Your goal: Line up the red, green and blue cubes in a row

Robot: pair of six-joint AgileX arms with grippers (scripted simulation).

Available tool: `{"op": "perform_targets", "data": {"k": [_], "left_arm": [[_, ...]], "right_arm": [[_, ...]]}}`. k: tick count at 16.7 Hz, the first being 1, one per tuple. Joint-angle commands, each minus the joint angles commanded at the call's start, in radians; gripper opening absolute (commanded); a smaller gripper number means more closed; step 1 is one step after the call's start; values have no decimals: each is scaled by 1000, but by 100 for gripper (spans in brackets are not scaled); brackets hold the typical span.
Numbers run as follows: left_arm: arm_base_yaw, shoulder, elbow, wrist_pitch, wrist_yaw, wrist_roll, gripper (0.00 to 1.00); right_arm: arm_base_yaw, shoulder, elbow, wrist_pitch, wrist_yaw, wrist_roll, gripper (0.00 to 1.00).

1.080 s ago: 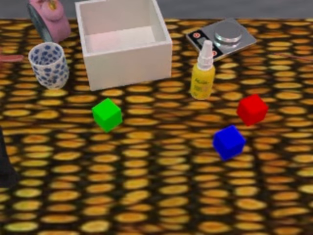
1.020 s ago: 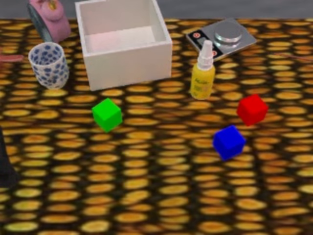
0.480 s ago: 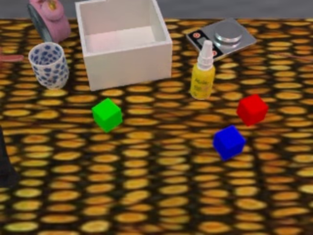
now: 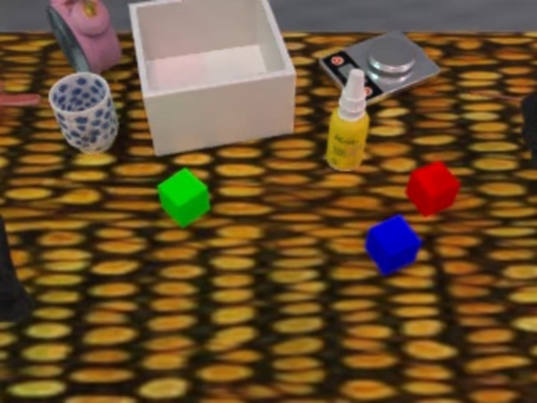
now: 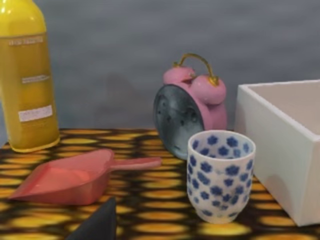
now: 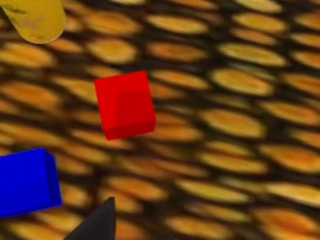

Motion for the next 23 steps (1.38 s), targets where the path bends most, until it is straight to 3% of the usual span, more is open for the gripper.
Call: {"op": "perform_targets", "data": {"k": [6,12,20,23], "left_arm": [[0,0,0,0,0,0,100],[0,0,0,0,0,0,100],[0,0,0,0,0,0,100],[0,0,0,0,0,0,100]], "right_arm": [[73,608,497,-337,0,-39,100],[119,944,834,-526,3,-65,100],[120,996,879,-547,5,-68,100],[124,1014,822,-476,5,-70,100]]}}
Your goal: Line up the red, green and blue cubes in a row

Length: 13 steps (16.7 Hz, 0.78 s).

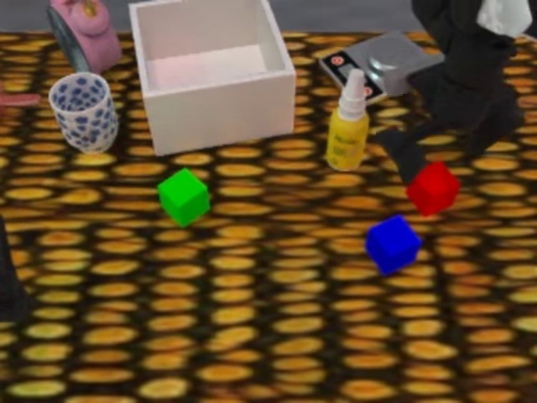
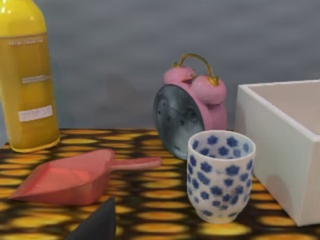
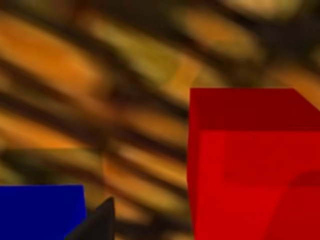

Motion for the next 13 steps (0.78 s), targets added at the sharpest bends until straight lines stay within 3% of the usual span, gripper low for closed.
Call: {"op": "perform_targets", "data": {"k": [5,10,13], "left_arm": [[0,0,0,0,0,0,100],[0,0,0,0,0,0,100],[0,0,0,0,0,0,100]], "right_arm": [[2,53,-141,205,1,4,100],[3,62,-163,230,1,4,100],[3,62,-163,230,1,4,77]]}}
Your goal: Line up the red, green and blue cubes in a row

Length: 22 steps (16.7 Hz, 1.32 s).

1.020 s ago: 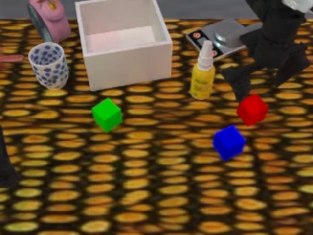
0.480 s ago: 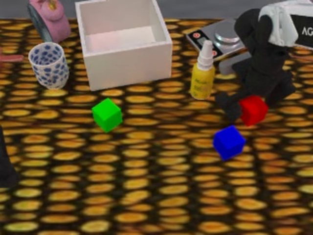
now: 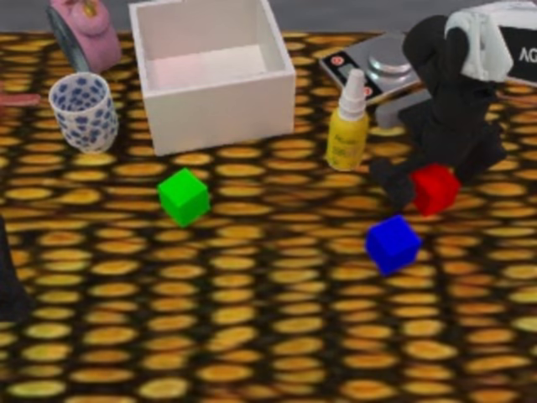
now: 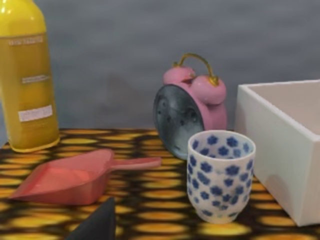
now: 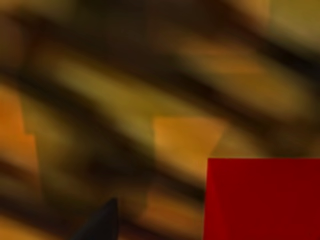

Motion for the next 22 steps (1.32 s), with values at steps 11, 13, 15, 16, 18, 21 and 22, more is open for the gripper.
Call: {"op": "perform_targets", "data": {"k": [11,13,15,16,18,21,22], "left_arm": [[0,0,0,0,0,0,100],[0,0,0,0,0,0,100],[0,0,0,0,0,0,100],[0,0,0,0,0,0,100],[0,0,0,0,0,0,100],[0,0,0,0,0,0,100],[0,0,0,0,0,0,100]], "right_arm": [[0,0,0,0,0,0,0],[0,0,0,0,0,0,0],[0,0,0,0,0,0,0],[0,0,0,0,0,0,0],[0,0,0,0,0,0,0],[0,-32,25,-26,-5,2,0],[1,-38,46,-50,-5,2,0]]}}
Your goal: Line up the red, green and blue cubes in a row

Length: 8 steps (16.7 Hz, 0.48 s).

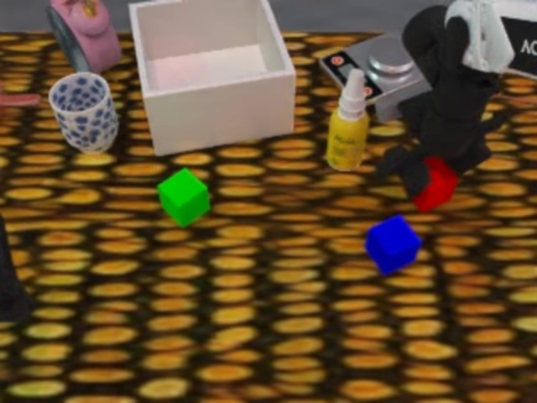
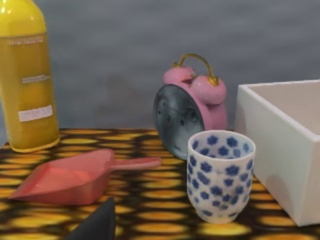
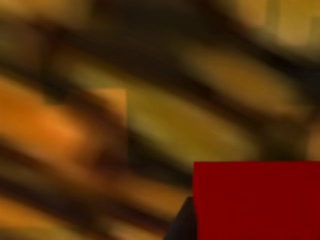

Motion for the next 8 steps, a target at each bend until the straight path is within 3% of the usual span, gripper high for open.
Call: {"op": "perform_targets", "data": {"k": [4,8], "left_arm": [[0,0,0,0,0,0,100],[0,0,0,0,0,0,100]], "right_arm": [[4,-35,105,-157,0,0,0],[6,-51,140,-198,-1,0,0]]}}
